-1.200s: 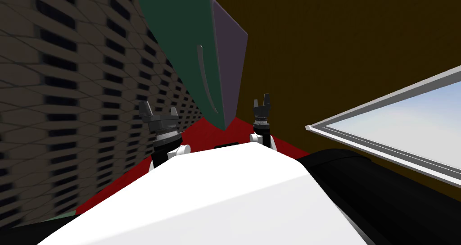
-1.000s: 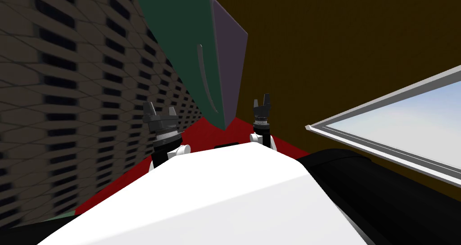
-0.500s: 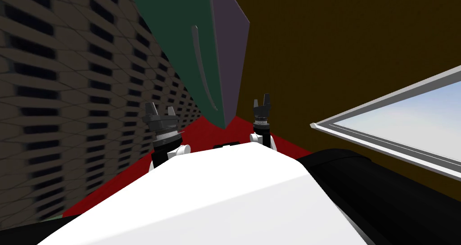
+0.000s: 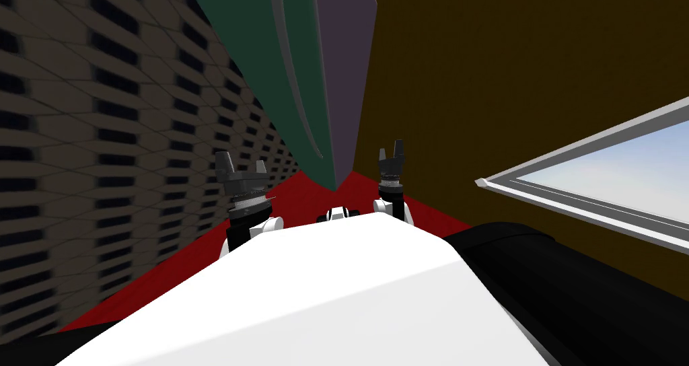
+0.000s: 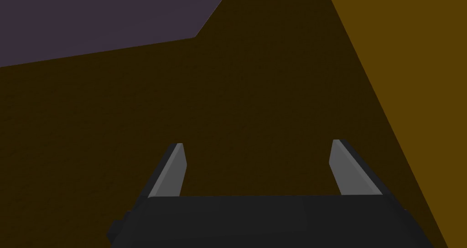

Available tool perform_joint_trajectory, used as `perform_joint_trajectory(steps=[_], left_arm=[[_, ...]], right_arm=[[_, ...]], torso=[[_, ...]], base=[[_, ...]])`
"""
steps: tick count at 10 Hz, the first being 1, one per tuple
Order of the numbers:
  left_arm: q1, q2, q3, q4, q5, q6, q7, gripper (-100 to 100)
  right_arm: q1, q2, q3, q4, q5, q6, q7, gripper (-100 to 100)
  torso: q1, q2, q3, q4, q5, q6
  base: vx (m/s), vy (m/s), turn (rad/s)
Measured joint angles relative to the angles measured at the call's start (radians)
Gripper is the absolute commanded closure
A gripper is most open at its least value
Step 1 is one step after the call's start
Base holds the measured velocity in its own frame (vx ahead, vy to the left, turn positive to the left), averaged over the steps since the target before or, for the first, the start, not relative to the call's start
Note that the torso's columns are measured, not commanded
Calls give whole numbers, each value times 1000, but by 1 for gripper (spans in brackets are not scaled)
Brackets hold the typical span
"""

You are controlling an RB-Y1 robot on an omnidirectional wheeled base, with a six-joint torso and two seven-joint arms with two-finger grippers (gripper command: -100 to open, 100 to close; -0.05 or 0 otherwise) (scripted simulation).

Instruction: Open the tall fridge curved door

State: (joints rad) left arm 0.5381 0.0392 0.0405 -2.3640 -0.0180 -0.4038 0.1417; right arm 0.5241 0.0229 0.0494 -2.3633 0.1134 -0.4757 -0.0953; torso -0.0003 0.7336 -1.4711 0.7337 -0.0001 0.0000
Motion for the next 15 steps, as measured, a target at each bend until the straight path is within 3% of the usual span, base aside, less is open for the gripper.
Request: perform_joint_trajectory(steps=[5, 9, 15], left_arm=[[-29, 92, 9, 99, -6, -44, -35, -100], [-57, 125, 25, 206, -10, -97, -75, -100], [-98, 141, 39, 349, -19, -161, -127, -100]], right_arm=[[0, 0, 0, 0, 0, 0, 0, 0], [0, 0, 0, 0, 0, 0, 0, 0], [0, 0, 0, 0, 0, 0, 0, 0]], torso=[[0, 3, -5, 4, 0, 0], [0, 4, -5, 4, 0, 0], [1, 5, -4, 5, 0, 0]], base=[[56, -29, -20], [69, -37, -23], [62, -31, -24]])
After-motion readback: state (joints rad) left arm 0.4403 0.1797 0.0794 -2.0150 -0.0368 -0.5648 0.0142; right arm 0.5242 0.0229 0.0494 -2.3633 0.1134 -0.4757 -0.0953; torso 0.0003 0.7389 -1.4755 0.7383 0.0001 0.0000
